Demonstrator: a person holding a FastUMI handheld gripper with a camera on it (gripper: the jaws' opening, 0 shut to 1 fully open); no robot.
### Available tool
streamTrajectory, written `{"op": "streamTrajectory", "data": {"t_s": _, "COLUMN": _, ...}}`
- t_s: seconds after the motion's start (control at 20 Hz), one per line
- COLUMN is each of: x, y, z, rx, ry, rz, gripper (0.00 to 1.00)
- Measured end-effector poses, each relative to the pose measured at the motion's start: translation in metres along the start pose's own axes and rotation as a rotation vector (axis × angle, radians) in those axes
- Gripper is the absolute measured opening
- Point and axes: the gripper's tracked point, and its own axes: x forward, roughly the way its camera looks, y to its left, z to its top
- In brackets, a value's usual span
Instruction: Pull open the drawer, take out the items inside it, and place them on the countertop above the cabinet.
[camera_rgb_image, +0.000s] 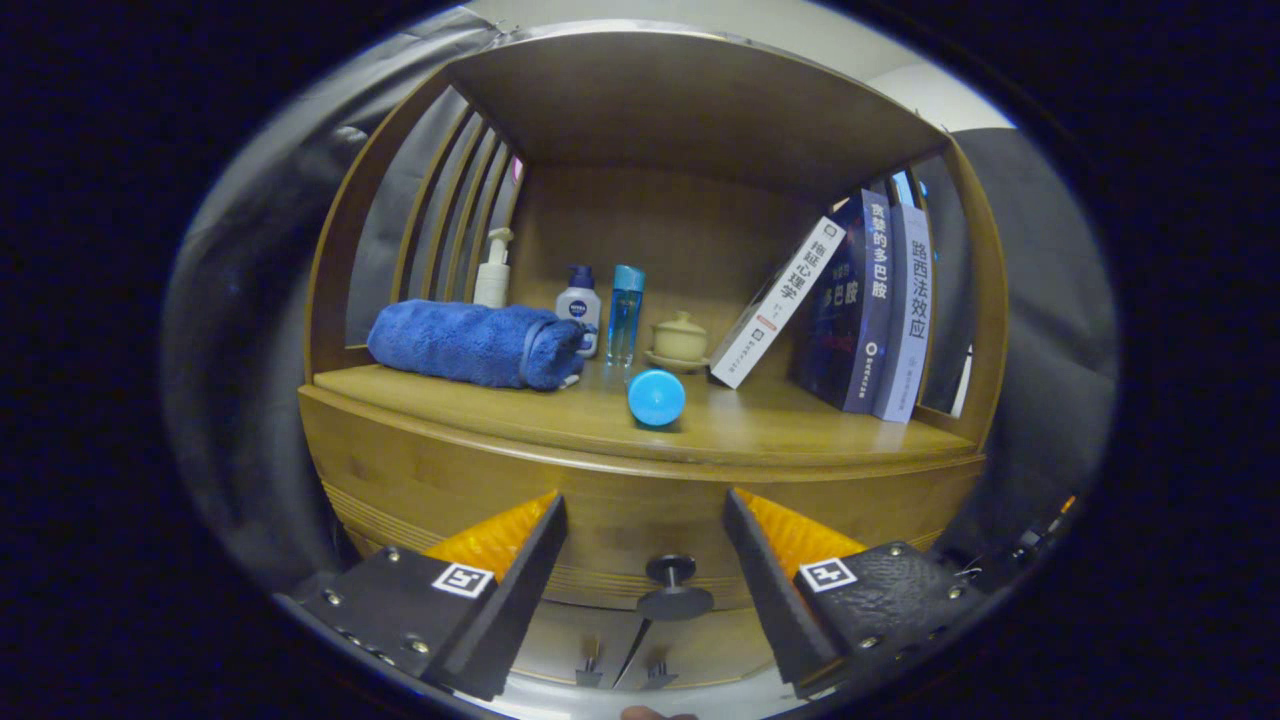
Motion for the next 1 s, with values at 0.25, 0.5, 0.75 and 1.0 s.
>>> {"op": "streamTrajectory", "data": {"t_s": 0.25, "x": -0.002, "y": 0.001, "z": 0.000, "rx": 0.003, "ry": -0.001, "rz": 0.010, "gripper": 0.96}}
{"op": "streamTrajectory", "data": {"t_s": 0.5, "x": -0.018, "y": 0.005, "z": 0.029, "rx": -0.013, "ry": -0.058, "rz": 0.054, "gripper": 0.95}}
{"op": "streamTrajectory", "data": {"t_s": 0.75, "x": -0.073, "y": 0.017, "z": 0.082, "rx": -0.039, "ry": -0.166, "rz": 0.133, "gripper": 0.95}}
{"op": "streamTrajectory", "data": {"t_s": 1.0, "x": -0.156, "y": 0.005, "z": 0.147, "rx": -0.036, "ry": -0.269, "rz": 0.211, "gripper": 0.95}}
